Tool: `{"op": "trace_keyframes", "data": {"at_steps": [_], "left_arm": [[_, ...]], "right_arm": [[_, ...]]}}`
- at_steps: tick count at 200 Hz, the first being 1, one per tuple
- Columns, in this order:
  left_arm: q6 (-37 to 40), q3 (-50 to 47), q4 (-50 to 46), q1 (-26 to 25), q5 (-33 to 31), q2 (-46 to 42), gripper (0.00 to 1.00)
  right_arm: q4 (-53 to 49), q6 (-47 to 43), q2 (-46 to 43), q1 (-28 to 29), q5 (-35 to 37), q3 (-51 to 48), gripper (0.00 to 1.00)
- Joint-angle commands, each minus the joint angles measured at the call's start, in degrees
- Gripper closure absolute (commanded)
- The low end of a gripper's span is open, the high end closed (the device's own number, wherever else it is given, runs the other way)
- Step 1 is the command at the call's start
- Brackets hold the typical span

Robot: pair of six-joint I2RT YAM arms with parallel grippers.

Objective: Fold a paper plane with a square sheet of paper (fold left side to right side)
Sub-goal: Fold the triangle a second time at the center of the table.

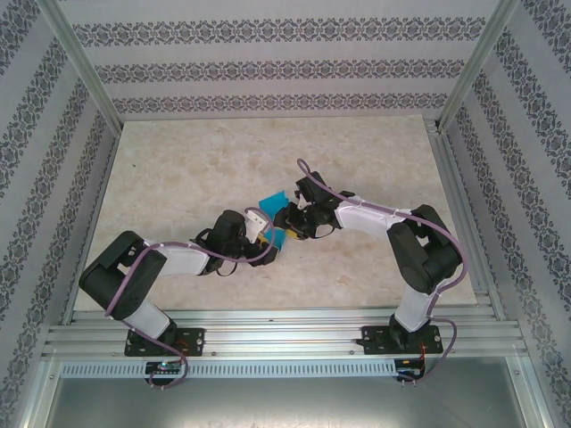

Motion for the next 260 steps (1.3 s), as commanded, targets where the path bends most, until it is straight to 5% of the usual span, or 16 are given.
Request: {"op": "trace_keyframes", "data": {"at_steps": [1,105,260], "left_arm": [[-0.2,1.2,2.4,-0.6,-1.5,-0.4,0.54],[-1.1,1.7,4.0,-0.6,1.7,0.6,1.0],[-2.1,0.5,6.9,-0.6,2.6,1.7,1.0]], "right_arm": [[1.2,0.8,-1.3,-0.4,-0.5,-0.8,0.56],[0.2,-0.3,-1.0,-0.7,0.4,-0.7,0.54],[-1.2,-1.9,-5.9,-4.1,1.6,-2.9,0.37]]}}
